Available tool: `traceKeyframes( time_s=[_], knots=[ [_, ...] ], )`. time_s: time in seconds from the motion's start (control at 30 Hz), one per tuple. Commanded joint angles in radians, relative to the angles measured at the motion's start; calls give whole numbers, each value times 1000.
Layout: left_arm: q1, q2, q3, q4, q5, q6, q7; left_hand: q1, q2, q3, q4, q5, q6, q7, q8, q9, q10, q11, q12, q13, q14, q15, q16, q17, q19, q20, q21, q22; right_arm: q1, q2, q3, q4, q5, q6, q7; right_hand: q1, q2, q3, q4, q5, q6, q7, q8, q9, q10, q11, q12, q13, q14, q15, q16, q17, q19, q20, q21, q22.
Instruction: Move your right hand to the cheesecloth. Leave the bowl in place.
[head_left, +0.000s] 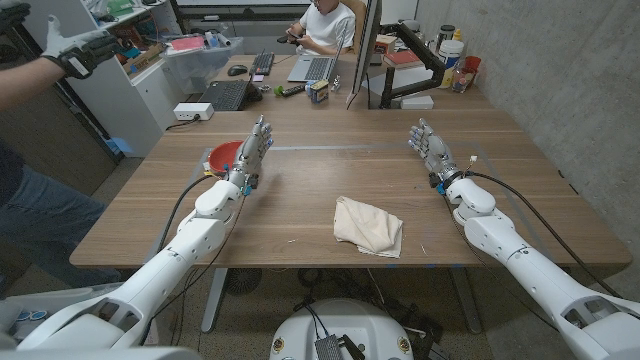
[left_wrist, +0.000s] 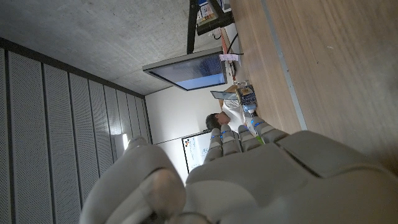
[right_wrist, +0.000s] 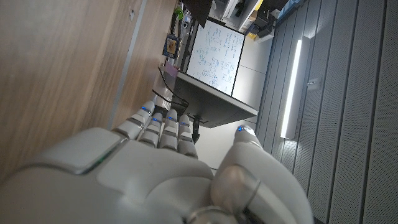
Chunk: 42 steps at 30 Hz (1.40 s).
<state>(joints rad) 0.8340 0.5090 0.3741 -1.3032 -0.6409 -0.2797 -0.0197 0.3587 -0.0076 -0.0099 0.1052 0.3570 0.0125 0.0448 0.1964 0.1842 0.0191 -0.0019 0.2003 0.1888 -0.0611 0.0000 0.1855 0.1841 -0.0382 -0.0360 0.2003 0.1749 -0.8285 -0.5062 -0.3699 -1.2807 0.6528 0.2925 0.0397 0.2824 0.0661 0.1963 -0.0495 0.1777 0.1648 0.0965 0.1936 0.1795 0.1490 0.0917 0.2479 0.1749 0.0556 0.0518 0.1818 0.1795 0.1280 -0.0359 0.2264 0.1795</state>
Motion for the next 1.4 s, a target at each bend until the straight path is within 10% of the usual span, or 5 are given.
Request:
traceKeyframes(
  time_s=[0.03, 1.4],
  knots=[
    [-13, 0, 11, -7, 9, 19, 5, 10, 2, -2, 6, 6, 2, 5, 5, 4, 8, -3, 8, 3, -10, -1, 3, 3, -10, -47, 6, 4, 17, 12, -6, 28, 3, 8, 21, 8, 1, 7, -1, 4, 9, -2, 4, 4, 9, -1, 5, 3, 8, 0, 7, 4, 9, -8, 5, 5],
    [-51, 22, 20, 2, 11, 67, -24, 18, 13, -8, 3, 2, 3, 5, 4, 4, -7, 8, 2, 3, -17, 9, 2, 3, -26, -37, -2, 4, 34, 25, -13, 63, -21, 69, 41, 17, 16, 14, -6, 5, 5, -12, 1, 4, 16, -7, -4, 4, 16, -10, 8, 3, 18, -12, 1, 6]
  ],
)
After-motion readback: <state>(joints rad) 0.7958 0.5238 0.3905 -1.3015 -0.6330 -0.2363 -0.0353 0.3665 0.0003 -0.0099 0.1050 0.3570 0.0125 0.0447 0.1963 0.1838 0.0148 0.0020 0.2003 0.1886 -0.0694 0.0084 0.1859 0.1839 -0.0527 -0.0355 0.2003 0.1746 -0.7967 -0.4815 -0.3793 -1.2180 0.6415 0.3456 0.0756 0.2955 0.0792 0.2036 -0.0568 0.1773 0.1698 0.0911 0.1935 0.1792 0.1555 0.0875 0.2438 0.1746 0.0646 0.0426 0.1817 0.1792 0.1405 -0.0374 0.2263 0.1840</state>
